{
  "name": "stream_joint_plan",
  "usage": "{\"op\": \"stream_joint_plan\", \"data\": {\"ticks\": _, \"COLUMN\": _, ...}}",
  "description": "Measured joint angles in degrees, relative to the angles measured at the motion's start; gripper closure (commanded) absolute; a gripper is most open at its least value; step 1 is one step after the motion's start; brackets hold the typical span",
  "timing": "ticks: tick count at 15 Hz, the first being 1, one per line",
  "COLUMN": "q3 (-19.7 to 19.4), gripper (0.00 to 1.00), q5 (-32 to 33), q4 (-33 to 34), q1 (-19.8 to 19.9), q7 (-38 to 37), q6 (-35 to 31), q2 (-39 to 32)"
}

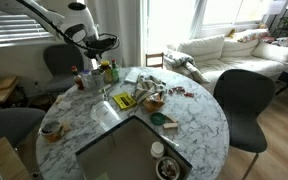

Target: Pick up the two white packets with the green lids from the silver cup one by one and put them the right way up on the table, pick up the white bottle with a blue lid from the clear storage container and put it in the silver cup

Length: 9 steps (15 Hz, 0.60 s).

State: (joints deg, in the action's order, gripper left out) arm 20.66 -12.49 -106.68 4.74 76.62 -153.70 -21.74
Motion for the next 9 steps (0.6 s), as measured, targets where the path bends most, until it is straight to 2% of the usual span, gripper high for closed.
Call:
{"op": "stream_joint_plan", "data": {"ticks": 4, "q3": -0.7, "gripper": 0.11, "q5": 0.3, "q4": -0.1, "q1": -0.2, "q7": 1.7, "q6": -0.6, "q2": -2.7}}
{"op": "stream_joint_plan", "data": {"ticks": 7, "q3": -1.0, "gripper": 0.1, "q5": 0.3, "q4": -0.1, "q1": -0.3, "q7": 2.4, "q6": -1.2, "q2": -4.9}}
{"op": "stream_joint_plan", "data": {"ticks": 9, "q3": -0.9, "gripper": 0.15, "q5": 0.3, "q4": -0.1, "q1": -0.4, "q7": 2.6, "q6": -1.4, "q2": -6.0}}
